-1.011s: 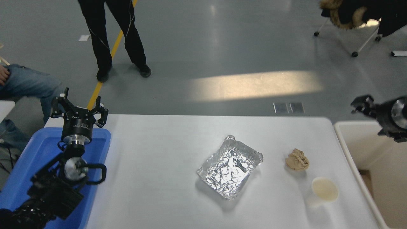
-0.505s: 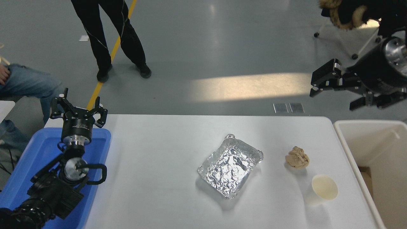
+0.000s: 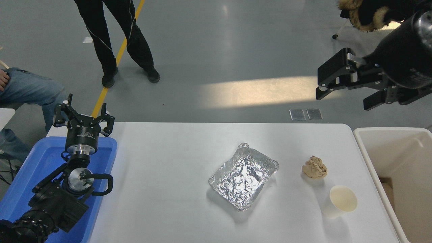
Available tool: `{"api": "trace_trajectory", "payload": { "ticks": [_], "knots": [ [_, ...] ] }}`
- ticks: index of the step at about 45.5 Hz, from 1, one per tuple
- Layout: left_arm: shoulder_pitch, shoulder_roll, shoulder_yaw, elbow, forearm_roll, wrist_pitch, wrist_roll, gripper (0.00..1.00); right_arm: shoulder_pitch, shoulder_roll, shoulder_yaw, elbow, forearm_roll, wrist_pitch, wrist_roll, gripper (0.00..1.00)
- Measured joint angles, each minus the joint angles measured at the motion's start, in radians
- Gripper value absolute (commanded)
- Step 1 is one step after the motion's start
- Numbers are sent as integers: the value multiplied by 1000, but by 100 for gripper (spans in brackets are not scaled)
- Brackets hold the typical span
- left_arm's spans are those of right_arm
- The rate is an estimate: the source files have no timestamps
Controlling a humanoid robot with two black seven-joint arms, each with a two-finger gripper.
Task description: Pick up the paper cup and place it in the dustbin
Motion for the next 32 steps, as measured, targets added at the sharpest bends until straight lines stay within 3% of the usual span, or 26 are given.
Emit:
{"api": "trace_trajectory", "payload": {
  "ticks": [17, 32],
  "knots": [
    [0, 1, 0, 1, 0, 0, 0, 99, -393, -168, -129, -70, -98, -163, -2, 90],
    [0, 0, 0, 0, 0, 0, 0, 99, -838, -304, 37, -166, -109, -401, -1, 91]
  ]
}}
